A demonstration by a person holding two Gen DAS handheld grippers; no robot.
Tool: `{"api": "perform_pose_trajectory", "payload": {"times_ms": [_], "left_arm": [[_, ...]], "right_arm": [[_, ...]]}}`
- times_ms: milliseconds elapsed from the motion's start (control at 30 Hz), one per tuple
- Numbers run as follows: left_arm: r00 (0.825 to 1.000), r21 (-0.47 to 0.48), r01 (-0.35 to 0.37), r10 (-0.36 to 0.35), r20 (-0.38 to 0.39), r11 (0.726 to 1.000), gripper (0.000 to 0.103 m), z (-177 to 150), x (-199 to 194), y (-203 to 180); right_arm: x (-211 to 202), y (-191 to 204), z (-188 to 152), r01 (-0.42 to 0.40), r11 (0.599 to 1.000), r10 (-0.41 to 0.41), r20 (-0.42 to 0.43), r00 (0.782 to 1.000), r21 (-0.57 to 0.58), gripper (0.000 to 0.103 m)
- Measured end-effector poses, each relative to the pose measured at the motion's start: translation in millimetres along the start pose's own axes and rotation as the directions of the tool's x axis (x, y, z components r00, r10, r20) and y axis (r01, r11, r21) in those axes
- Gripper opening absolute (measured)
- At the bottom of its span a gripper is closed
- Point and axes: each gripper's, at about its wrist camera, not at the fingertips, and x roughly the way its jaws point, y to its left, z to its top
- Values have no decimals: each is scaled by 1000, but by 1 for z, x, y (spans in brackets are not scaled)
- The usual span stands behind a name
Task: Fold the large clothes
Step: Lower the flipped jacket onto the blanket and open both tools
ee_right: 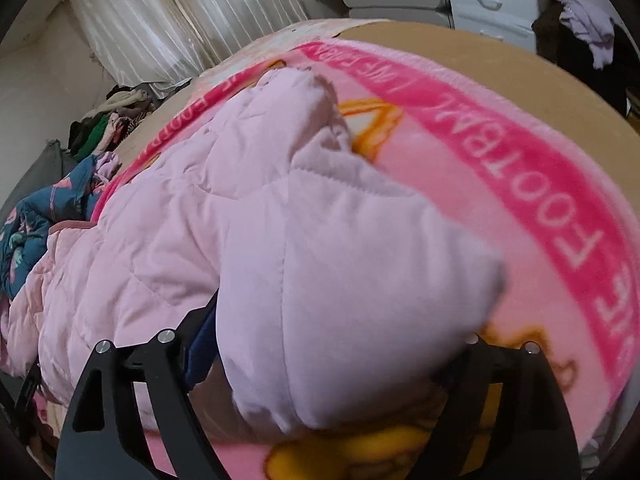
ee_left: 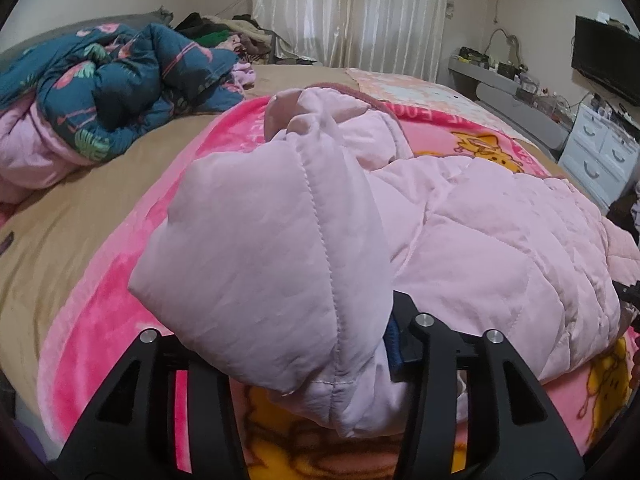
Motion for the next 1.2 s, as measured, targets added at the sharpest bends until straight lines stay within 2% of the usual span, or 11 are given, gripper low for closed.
{"api": "perform_pose_trajectory", "payload": {"times_ms": [67,133,200,267,367,600,833,1033,1133,1200], "left_arm": [[1000,-27,12,-12,-6,1000,45,-4,1,6],[999,-76,35,-36,-16,997,50,-12,2,16],[998,-130,51,-56,-31,990,61,-20,3,28],[998,-179,45,-53,-41,983,79,-28,3,43],[998,-210,28,-38,-45,977,91,-38,0,59],[999,-251,4,-14,-39,968,93,-50,-33,84],[997,-255,-36,53,57,966,94,-39,-100,97],[984,-201,-78,107,142,977,94,-29,-152,79],[981,-156,-69,95,167,985,94,-29,-167,58],[984,-122,-34,55,171,992,94,-30,-171,41]], "right_arm": [[-7,-2,-4,12,1000,-12,10,1000,-2,88],[-14,-6,-8,18,1000,-18,19,1000,-9,89],[-23,-15,-16,29,999,-28,33,999,-26,90],[-29,-16,-18,41,998,-39,51,998,-39,92],[-39,-17,-22,39,998,-36,70,997,-40,92],[-69,-19,-34,58,995,-46,137,990,-87,96],[-125,0,-50,51,979,2,263,965,-196,99],[-177,27,-76,42,947,79,358,930,-317,99],[-196,37,-87,25,935,117,375,920,-353,99],[-206,42,-95,10,927,143,376,916,-376,99]]}}
